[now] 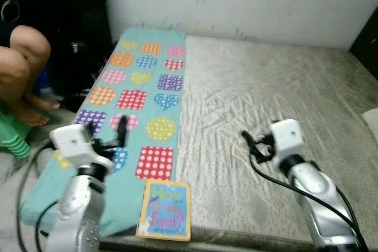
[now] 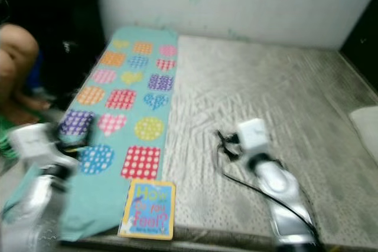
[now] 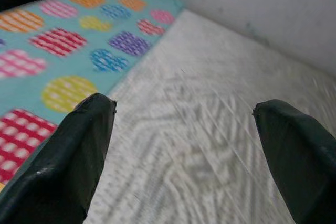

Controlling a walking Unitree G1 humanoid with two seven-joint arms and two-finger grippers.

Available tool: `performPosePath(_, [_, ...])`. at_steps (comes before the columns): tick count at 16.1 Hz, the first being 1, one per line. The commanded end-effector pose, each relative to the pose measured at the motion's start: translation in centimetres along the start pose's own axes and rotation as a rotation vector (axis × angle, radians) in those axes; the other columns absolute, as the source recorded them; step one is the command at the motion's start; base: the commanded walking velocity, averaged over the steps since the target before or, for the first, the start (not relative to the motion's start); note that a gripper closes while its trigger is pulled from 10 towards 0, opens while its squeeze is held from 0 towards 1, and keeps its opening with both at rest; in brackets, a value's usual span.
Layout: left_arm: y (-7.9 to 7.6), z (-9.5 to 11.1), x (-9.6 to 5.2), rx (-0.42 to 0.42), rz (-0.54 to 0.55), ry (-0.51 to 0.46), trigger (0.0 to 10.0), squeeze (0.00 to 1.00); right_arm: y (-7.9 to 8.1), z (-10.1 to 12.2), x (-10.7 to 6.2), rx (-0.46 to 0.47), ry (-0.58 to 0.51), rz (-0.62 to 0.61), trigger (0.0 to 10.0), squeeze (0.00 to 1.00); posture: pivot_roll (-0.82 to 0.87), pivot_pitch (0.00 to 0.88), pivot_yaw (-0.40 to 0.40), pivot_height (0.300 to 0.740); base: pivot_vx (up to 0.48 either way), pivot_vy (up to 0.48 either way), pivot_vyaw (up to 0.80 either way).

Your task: Clean up the room

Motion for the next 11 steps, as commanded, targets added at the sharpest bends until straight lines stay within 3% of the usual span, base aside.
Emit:
performPosePath(1, [0.88,0.96,-0.16,0.025,0.026,-0.022,10.0,0.00,0.20,1.52,0.47,0.000,-0.047,0.004,10.0,0.00,-0.08,0.049,-0.052,0.740,0.266,0.000,0.00])
performPosePath(9, [1.42,0.75,-0.07,0.025,0.060,-0.014,10.0,0.00,0.13,1.23,0.46,0.009,-0.035,0.002,10.0,0.00,-0.08,0.048,-0.054,0.740,0.000,0.000,0.00])
performPosePath(11, [1.37,0.68,-0.02,0.021,0.062,-0.012,10.0,0.00,0.03,1.16,0.48,0.005,-0.030,0.002,10.0,0.00,-0.08,0.046,-0.057,0.740,0.000,0.000,-0.80])
Point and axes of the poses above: a point about 5 cm out from each wrist's last joint towards the gripper, its own x axis pointing out of the wrist towards the gripper, its own z axis along the axis of the wrist's last joint, y = z × x, the point moved 5 cm from there along x, pointing out of the wrist towards the gripper, and after that the axes turned 14 degrees about -x, right-handed, at the moved point
